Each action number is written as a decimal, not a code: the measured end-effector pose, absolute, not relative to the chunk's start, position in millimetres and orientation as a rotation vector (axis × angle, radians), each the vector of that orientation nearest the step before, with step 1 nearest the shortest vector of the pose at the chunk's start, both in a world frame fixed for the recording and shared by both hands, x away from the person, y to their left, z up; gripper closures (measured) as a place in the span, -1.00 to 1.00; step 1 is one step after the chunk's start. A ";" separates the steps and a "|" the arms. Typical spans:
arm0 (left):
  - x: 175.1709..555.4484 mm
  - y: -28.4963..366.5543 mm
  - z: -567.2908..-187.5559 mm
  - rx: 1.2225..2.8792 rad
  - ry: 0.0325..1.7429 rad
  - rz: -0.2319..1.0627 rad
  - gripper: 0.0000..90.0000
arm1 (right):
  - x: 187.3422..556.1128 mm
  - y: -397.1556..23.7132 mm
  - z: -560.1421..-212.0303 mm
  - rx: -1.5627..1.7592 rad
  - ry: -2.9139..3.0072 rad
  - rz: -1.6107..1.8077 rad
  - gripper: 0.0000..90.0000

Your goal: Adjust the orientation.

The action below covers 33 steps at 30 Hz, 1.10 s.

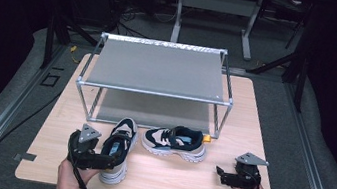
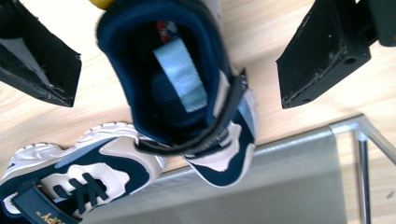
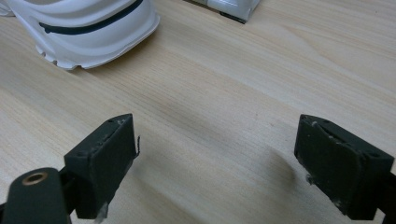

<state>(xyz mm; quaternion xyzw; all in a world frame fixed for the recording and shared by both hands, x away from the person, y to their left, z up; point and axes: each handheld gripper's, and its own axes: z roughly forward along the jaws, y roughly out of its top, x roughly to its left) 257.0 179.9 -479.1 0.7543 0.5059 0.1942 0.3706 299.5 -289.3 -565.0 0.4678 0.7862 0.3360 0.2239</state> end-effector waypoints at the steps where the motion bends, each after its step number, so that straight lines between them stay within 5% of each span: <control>1: 257.0 179.9 -479.1 1.935 1.298 0.498 -1.00 | 299.5 -289.3 -565.0 1.291 2.170 0.927 -0.73; 20: 275.2 161.5 -524.2 2.012 1.375 0.441 -0.93 | 301.3 -291.1 -566.6 1.276 2.200 1.025 -0.73; 33: 271.7 160.1 -520.6 2.033 1.367 0.484 -0.52 | 300.0 -289.7 -565.6 1.280 2.187 0.960 -0.73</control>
